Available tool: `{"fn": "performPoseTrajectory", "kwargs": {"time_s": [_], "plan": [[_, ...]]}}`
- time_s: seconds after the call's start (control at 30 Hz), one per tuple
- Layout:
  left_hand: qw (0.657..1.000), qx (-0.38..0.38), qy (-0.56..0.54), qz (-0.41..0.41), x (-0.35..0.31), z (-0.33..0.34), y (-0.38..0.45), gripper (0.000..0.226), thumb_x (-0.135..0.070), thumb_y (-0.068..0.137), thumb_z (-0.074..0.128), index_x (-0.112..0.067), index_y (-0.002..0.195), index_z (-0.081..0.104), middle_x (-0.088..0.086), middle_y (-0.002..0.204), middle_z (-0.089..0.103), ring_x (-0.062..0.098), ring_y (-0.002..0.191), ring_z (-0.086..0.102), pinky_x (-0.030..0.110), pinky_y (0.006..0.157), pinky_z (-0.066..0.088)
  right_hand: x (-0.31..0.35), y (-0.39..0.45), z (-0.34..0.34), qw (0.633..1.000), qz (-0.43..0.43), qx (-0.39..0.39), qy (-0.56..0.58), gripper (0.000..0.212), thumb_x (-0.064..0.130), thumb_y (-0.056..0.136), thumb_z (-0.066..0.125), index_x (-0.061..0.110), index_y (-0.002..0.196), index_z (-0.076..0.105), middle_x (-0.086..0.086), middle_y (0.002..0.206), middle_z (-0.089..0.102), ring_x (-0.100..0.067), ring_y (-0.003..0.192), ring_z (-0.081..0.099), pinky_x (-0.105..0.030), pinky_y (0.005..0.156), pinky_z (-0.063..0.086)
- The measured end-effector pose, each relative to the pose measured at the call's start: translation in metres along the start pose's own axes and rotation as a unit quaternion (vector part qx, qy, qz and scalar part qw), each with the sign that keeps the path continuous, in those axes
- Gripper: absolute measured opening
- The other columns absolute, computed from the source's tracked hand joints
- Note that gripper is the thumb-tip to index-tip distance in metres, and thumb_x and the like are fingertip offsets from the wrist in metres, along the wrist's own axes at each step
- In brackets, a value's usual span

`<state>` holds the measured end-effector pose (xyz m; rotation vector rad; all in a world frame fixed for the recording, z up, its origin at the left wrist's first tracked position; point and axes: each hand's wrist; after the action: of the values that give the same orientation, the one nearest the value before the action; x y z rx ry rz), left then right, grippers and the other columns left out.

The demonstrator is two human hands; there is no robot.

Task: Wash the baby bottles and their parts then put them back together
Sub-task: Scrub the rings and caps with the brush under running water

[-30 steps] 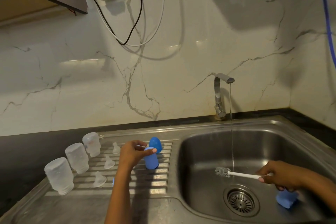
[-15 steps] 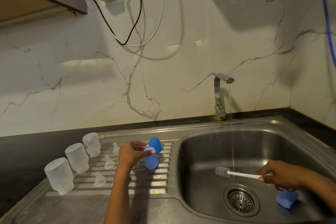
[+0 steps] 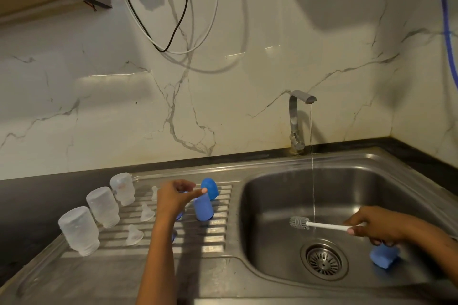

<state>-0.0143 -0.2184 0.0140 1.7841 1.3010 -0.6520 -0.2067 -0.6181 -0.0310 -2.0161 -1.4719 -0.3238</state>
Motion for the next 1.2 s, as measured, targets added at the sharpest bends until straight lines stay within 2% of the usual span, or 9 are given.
{"fn": "performPoseTrajectory", "kwargs": {"time_s": [0.23,0.37,0.43,0.6,0.73,0.9,1.03,1.1,1.2], "plan": [[0.997,-0.073,-0.011,0.023,-0.018,-0.002,-0.007,0.043,-0.035,0.073,0.080,-0.007,0.103,0.070,0.008,0.096,0.070,0.021,0.091,0.064,0.038,0.079,0.055,0.004,-0.005,-0.006,0.999,0.018,-0.007,-0.027,0.013,0.033,0.097,0.054,0.039,0.106,0.060,0.001,0.062,0.053,-0.005,0.045,0.041,-0.018,0.047,0.038],[0.993,-0.095,-0.012,0.071,-0.039,0.010,-0.013,0.037,-0.039,0.072,0.080,-0.013,0.098,0.072,0.001,0.094,0.070,0.016,0.092,0.062,0.034,0.081,0.051,0.007,-0.015,-0.021,0.999,0.028,-0.012,-0.021,0.012,0.032,0.098,0.052,0.035,0.105,0.062,-0.009,0.072,0.060,-0.013,0.055,0.046,-0.026,0.056,0.045],[0.992,-0.063,0.017,0.104,-0.053,0.031,-0.013,0.035,-0.038,0.072,0.080,-0.013,0.096,0.072,0.001,0.094,0.069,0.015,0.092,0.061,0.030,0.080,0.047,0.005,-0.024,-0.030,0.998,0.035,-0.041,-0.028,0.016,0.032,0.099,0.050,0.027,0.102,0.065,-0.016,0.082,0.067,-0.017,0.062,0.052,-0.032,0.065,0.052],[0.973,0.083,0.091,0.194,-0.103,0.110,-0.014,0.034,-0.039,0.070,0.081,-0.016,0.094,0.071,-0.002,0.098,0.065,0.010,0.093,0.055,0.024,0.077,0.040,-0.012,-0.044,-0.056,0.986,0.107,-0.130,0.004,0.021,0.026,0.099,0.052,0.019,0.111,0.067,-0.003,0.058,0.051,-0.011,0.043,0.043,-0.015,0.036,0.035],[0.948,0.239,0.079,0.196,-0.139,0.195,-0.027,0.032,-0.037,0.071,0.082,-0.011,0.086,0.072,0.001,0.084,0.069,0.011,0.077,0.063,0.027,0.071,0.049,-0.028,-0.052,-0.061,0.976,0.157,-0.149,0.033,0.024,0.026,0.097,0.054,0.011,0.110,0.068,-0.005,0.059,0.054,-0.014,0.049,0.046,-0.023,0.050,0.040],[0.885,0.382,0.176,0.199,-0.151,0.308,-0.061,0.042,-0.044,0.072,0.079,-0.006,0.091,0.071,0.010,0.094,0.072,0.022,0.092,0.067,0.030,0.073,0.048,-0.037,-0.049,-0.062,0.969,0.195,-0.143,0.052,0.031,0.029,0.097,0.055,0.005,0.110,0.068,-0.005,0.061,0.055,-0.015,0.048,0.046,-0.025,0.050,0.040],[0.829,0.439,0.275,0.212,-0.145,0.365,-0.081,0.055,-0.056,0.070,0.076,-0.008,0.090,0.059,0.009,0.104,0.065,0.023,0.095,0.058,0.032,0.075,0.045,-0.039,-0.043,-0.059,0.966,0.209,-0.143,0.053,0.030,0.029,0.096,0.055,0.007,0.110,0.069,-0.005,0.061,0.055,-0.014,0.048,0.046,-0.025,0.050,0.040],[0.818,0.446,0.300,0.207,-0.138,0.382,-0.088,0.055,-0.058,0.067,0.077,-0.011,0.084,0.054,0.011,0.106,0.065,0.024,0.096,0.058,0.030,0.072,0.040,-0.040,-0.040,-0.058,0.965,0.212,-0.142,0.057,0.028,0.028,0.097,0.054,0.009,0.113,0.067,-0.005,0.061,0.055,-0.014,0.048,0.045,-0.024,0.048,0.039],[0.815,0.445,0.310,0.201,-0.132,0.399,-0.093,0.063,-0.054,0.066,0.080,-0.006,0.101,0.064,0.011,0.111,0.065,0.026,0.106,0.059,0.033,0.078,0.043,-0.042,-0.037,-0.060,0.964,0.213,-0.145,0.056,0.028,0.028,0.097,0.053,0.011,0.115,0.067,-0.005,0.061,0.055,-0.014,0.048,0.045,-0.024,0.049,0.039]]}}
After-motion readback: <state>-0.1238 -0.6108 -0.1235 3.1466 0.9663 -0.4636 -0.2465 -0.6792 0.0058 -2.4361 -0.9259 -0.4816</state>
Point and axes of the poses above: each hand's wrist, its own y-axis towards the middle knuckle, its own z-axis out of the palm, x = y × z
